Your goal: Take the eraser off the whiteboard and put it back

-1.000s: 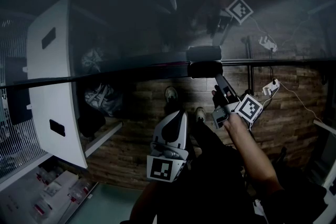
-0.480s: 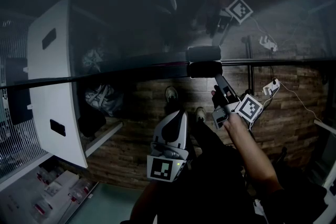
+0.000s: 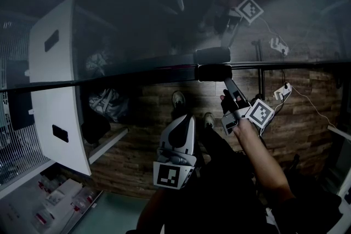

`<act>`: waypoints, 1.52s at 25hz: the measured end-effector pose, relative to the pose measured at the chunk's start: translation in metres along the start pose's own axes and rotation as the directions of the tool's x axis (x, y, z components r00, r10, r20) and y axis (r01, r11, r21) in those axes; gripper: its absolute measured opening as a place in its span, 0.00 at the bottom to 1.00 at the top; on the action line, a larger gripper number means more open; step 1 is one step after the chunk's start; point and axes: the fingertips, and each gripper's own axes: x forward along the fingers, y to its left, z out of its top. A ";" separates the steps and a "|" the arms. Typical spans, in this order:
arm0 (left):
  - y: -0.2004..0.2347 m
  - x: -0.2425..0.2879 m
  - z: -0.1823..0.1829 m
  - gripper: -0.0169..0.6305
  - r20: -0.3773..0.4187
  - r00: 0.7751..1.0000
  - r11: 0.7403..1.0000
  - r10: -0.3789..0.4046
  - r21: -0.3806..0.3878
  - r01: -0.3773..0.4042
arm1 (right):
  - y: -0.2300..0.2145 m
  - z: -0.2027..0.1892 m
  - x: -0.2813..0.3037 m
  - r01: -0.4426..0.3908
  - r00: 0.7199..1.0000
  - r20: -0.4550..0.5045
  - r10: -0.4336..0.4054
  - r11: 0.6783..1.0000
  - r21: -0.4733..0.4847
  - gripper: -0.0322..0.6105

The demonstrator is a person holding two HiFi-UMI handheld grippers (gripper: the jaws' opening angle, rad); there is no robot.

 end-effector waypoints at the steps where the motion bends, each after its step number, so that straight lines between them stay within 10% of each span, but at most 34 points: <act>1: 0.000 0.000 0.000 0.04 -0.004 1.000 1.000 0.002 -0.004 -0.002 | 0.001 0.001 0.000 -0.001 1.000 0.001 0.001 1.000 0.001 0.26; 38: -0.046 -0.024 0.044 0.04 0.121 0.993 0.997 0.009 0.072 -0.018 | 0.045 0.007 -0.030 -0.081 0.997 0.003 0.081 0.997 -0.016 0.25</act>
